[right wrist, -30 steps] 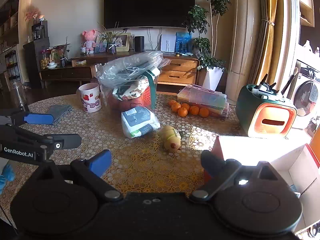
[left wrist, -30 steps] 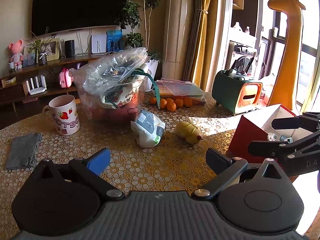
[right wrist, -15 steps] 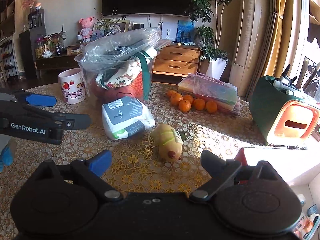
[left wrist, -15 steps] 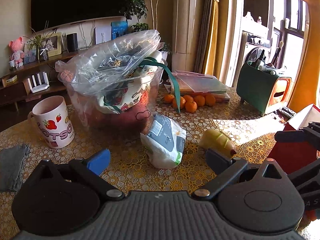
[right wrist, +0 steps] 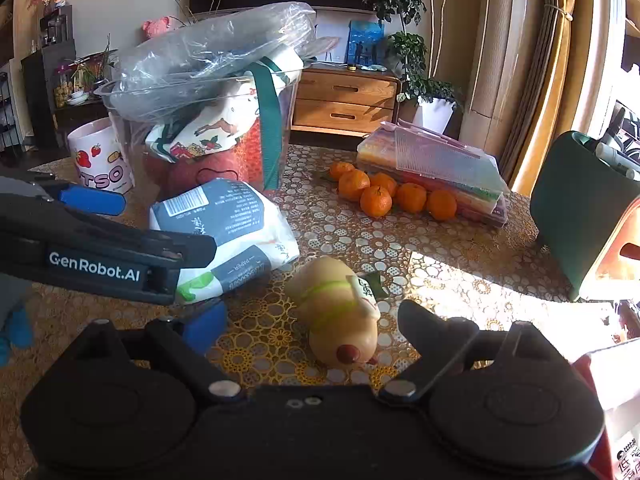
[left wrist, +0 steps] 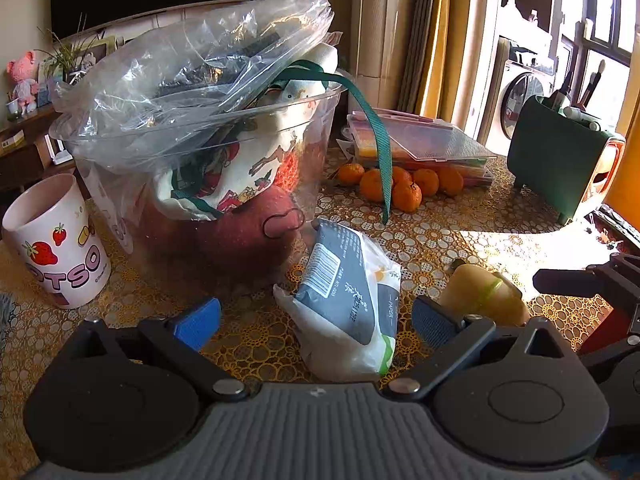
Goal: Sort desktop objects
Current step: 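Reach the left tool to the white wipes pack while the right tool reaches the pear toy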
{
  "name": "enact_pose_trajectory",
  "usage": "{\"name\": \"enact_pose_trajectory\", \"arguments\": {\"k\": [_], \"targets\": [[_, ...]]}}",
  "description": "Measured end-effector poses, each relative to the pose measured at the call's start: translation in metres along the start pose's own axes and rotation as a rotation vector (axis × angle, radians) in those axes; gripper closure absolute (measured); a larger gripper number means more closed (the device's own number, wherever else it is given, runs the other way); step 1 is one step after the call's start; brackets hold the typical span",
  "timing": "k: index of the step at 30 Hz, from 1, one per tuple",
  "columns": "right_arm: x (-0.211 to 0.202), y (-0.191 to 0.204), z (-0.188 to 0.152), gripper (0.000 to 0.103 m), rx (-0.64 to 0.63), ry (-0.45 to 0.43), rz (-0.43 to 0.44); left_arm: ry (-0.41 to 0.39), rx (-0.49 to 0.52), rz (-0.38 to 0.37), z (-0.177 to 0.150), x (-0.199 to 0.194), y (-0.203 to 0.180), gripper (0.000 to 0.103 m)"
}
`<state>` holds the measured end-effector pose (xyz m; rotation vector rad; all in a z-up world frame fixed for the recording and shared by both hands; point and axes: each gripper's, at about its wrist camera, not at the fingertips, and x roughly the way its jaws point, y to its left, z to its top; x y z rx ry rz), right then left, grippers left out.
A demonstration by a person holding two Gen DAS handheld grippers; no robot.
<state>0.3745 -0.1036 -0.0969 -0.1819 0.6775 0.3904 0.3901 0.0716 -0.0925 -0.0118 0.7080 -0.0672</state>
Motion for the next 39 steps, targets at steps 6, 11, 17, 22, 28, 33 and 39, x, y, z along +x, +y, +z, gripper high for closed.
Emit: {"name": "enact_pose_trajectory", "arguments": {"k": [6,11,17,22,28,33,39], "targets": [[0.023,-0.005,0.0,0.015,0.025,0.024,-0.006,0.033,-0.031,0.001,0.0,0.022,0.004,0.001],[0.033,-0.008,-0.003,0.025,0.036,0.034,-0.014,0.039,-0.029,-0.008,-0.001,0.03,0.003,0.001],[0.041,-0.008,-0.005,0.033,0.045,0.046,-0.006,0.018,0.01,-0.021,0.0,0.033,-0.003,0.003],[0.043,-0.006,-0.004,0.04,0.042,0.039,-0.006,0.027,0.013,-0.034,0.001,0.035,-0.005,0.028],[0.044,-0.005,-0.004,0.047,0.053,0.04,-0.008,0.022,0.017,-0.032,0.0,0.031,-0.008,0.047],[0.039,-0.006,-0.006,0.05,0.079,0.043,-0.006,0.018,0.027,-0.027,-0.001,0.023,-0.011,0.065],[0.023,-0.005,-0.007,0.052,0.103,0.041,0.0,0.035,0.024,-0.027,-0.004,0.006,-0.013,0.073]]}}
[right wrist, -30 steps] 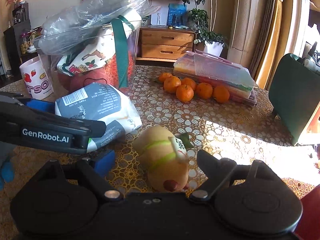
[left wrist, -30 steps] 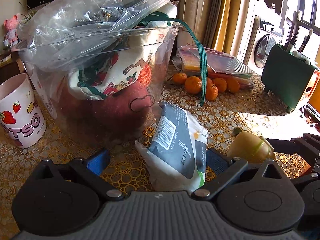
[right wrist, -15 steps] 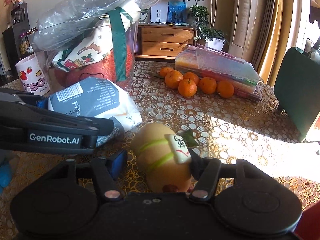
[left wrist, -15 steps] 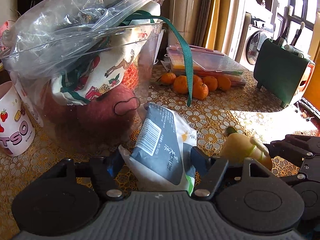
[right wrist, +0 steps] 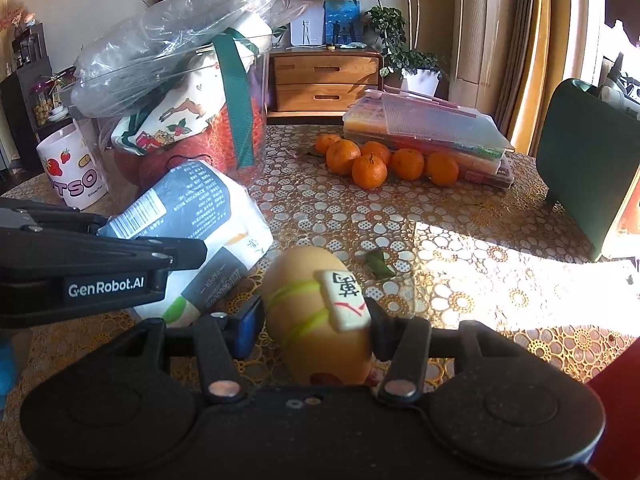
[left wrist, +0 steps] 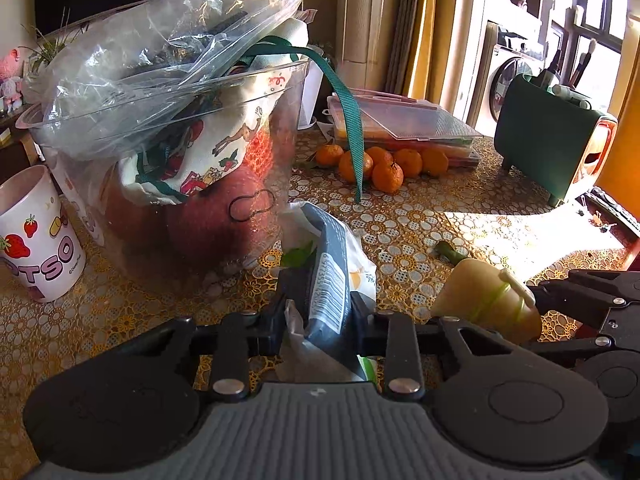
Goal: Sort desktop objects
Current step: 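Close the left tool on the wipes pack while the right tool grasps the pear toy, then lift the wipes pack and pear toy and carry both toward the red box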
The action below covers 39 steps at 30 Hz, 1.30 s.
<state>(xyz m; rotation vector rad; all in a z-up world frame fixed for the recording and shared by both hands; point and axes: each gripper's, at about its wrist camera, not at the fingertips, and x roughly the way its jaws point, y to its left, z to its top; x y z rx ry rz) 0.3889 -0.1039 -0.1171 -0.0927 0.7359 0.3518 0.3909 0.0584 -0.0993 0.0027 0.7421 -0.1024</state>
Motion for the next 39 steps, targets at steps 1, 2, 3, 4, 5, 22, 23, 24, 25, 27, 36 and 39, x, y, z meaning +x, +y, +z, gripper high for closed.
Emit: {"name": "enact_pose_trajectory", "arguments": {"k": [1,2,3,4,5,22,23,24,25,27,36,39], "targets": [[-0.003,0.001,-0.001,0.052,0.0,0.002,-0.001,0.003,-0.006,-0.001,-0.002,-0.003,0.0,0.073],[-0.006,0.001,-0.002,0.052,0.002,0.004,-0.002,0.005,-0.013,-0.002,-0.004,-0.007,0.0,0.074],[-0.01,0.003,-0.004,0.052,0.006,0.008,-0.001,0.007,-0.016,-0.002,-0.007,-0.011,0.0,0.074],[-0.014,0.004,-0.006,0.052,0.008,0.011,0.001,0.008,-0.016,-0.001,-0.009,-0.015,-0.001,0.074],[-0.017,0.004,-0.007,0.052,0.008,0.011,0.002,0.009,-0.016,-0.002,-0.012,-0.02,-0.001,0.074],[-0.114,0.02,-0.042,0.053,0.026,0.019,0.047,0.035,-0.068,-0.033,-0.052,-0.117,-0.024,0.074],[-0.12,0.02,-0.044,0.053,0.029,0.015,0.047,0.034,-0.069,-0.036,-0.054,-0.124,-0.026,0.074],[-0.127,0.02,-0.045,0.053,0.037,0.009,0.044,0.036,-0.074,-0.039,-0.056,-0.129,-0.028,0.074],[-0.133,0.02,-0.047,0.053,0.046,0.003,0.043,0.037,-0.082,-0.046,-0.058,-0.137,-0.03,0.074],[-0.146,0.02,-0.05,0.053,0.063,-0.009,0.046,0.028,-0.084,-0.053,-0.061,-0.151,-0.035,0.074],[-0.205,0.017,-0.058,0.053,0.106,-0.08,0.056,0.001,-0.069,-0.059,-0.074,-0.205,-0.064,0.074],[-0.224,0.013,-0.064,0.053,0.123,-0.1,0.063,-0.011,-0.054,-0.072,-0.076,-0.22,-0.076,0.074]]}}
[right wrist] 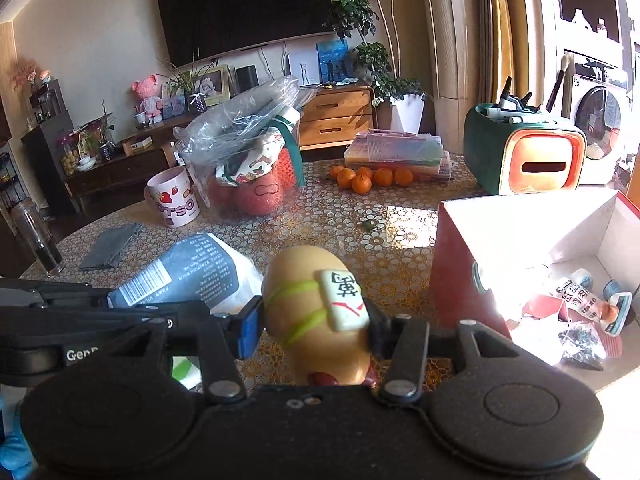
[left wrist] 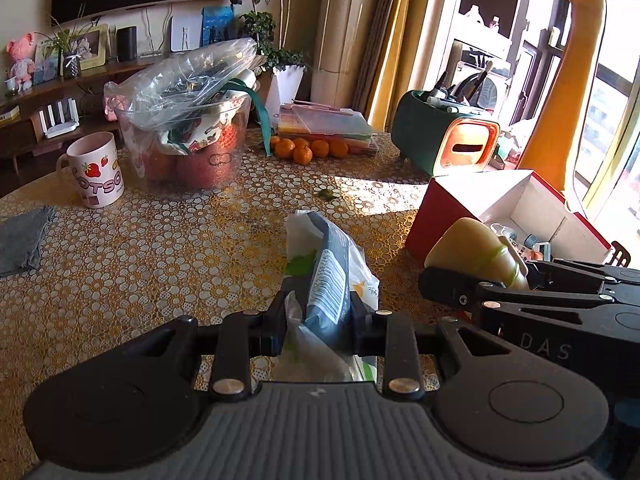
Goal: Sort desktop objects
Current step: 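Lift the wipes pack and pear toy and carry both toward the red box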
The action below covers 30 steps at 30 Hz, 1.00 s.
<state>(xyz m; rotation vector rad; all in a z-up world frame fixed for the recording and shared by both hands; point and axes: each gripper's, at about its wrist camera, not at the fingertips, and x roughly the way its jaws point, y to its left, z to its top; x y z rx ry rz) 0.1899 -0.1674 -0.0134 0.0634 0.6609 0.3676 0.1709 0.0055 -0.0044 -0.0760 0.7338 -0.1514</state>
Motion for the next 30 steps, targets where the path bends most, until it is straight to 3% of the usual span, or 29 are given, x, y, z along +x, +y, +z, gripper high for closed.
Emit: {"name": "enact_pose_trajectory", "arguments": {"k": [15,30], "targets": [[-0.079,-0.035,-0.018,0.054,0.079,-0.097,-0.015,-0.058,0.054,-0.114,-0.012,-0.049,-0.073,0.074],[-0.13,-0.109,-0.037,0.053,0.162,-0.144,-0.12,-0.047,0.167,-0.233,-0.008,-0.036,-0.157,0.074]]}}
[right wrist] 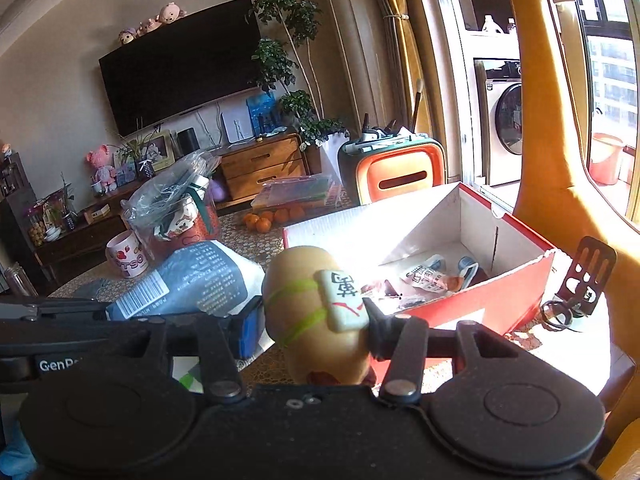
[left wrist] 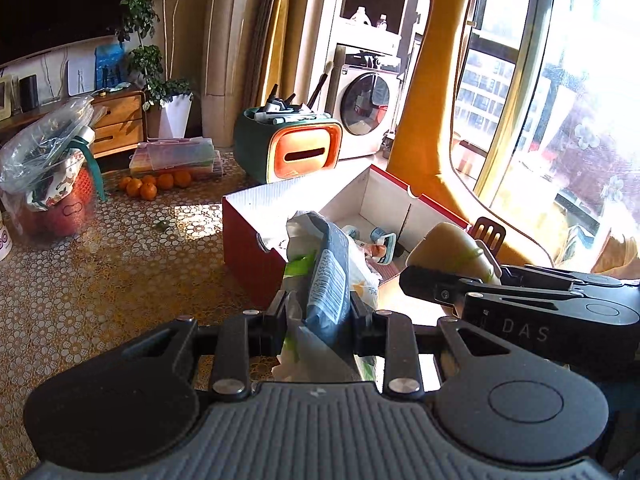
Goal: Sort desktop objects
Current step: 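Lift the wipes pack and pear toy and carry both toward the red box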
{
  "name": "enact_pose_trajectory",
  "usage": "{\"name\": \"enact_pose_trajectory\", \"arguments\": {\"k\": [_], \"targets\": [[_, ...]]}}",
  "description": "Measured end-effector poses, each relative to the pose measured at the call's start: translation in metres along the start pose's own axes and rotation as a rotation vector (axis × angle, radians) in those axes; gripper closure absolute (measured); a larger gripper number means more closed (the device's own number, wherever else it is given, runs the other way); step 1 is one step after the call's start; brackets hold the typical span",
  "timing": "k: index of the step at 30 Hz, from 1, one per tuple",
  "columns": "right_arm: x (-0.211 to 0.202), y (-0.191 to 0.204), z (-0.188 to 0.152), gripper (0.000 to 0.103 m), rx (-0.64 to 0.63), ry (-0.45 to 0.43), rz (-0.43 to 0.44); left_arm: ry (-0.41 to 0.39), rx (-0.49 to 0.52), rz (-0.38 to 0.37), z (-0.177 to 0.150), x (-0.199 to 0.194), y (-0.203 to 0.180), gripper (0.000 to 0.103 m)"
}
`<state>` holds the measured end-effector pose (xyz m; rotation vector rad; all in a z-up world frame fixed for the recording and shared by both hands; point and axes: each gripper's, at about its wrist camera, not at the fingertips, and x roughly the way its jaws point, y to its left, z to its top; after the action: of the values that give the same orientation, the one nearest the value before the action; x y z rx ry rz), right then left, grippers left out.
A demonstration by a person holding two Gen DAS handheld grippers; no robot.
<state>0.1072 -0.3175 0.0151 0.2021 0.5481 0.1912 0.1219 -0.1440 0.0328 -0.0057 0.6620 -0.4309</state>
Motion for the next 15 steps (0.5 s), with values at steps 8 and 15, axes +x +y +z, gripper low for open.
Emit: {"name": "enact_pose_trajectory", "arguments": {"k": [8,15], "targets": [[0.005,-0.039,0.005,0.053,0.008,-0.007,-0.077,0.02,0.04,-0.01,0.013,0.034,-0.022,0.074],[0.029,-0.067,0.019,0.053,0.005,0.004,-0.114,0.018,0.071,0.017,0.033,0.064,-0.033,0.074]]}}
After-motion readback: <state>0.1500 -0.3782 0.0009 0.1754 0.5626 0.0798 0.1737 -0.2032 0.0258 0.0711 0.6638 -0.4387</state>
